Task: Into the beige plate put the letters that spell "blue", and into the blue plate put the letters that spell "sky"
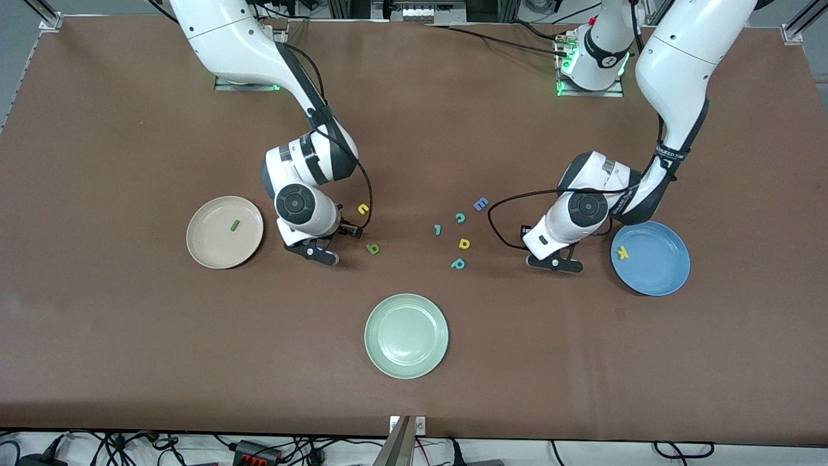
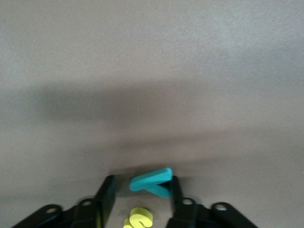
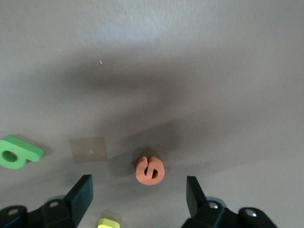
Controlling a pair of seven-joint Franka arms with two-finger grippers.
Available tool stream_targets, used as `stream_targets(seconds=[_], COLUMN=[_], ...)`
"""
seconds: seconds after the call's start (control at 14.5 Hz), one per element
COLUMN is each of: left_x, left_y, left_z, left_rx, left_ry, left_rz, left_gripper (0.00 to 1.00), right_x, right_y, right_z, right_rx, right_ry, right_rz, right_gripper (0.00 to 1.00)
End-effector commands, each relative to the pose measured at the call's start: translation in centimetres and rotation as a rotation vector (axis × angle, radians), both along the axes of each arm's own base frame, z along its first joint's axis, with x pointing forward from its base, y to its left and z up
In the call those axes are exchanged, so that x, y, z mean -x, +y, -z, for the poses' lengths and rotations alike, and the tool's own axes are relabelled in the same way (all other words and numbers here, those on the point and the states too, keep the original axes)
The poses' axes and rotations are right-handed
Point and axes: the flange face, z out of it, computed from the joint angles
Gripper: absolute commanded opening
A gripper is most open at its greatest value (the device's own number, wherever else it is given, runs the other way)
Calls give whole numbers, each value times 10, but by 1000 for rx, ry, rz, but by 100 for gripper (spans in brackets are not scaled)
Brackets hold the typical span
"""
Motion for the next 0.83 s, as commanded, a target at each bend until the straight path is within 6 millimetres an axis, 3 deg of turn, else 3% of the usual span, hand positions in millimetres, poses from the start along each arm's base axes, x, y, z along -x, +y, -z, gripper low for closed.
stream_targets(seconds=[0.0, 0.28, 0.41, 0.55, 0.62, 0.76], left_x=[1, -3, -9, -21, -28, -42], left_y=[3, 7, 15, 24, 32, 71], left_z=[0, -12, -35, -64, -76, -95], left_rx=[-13, -18, -52, -98, -117, -130], left_ry=[-11, -23, -7, 29, 54, 100], left_rz=[9, 11, 9, 6, 18, 31], left_gripper=[25, 19, 19, 19, 19, 19], right_x=[7, 8, 8, 5, 3, 1], right_y=[-4, -9, -9, -12, -14, -14], right_z=[4, 11, 12, 10, 9, 9], right_rx=[-2, -7, -7, -11, -12, -15], right_ry=[-3, -29, -28, -33, -35, -42], right_rz=[29, 38, 37, 38, 36, 32], right_gripper=[84, 77, 55, 40, 38, 35])
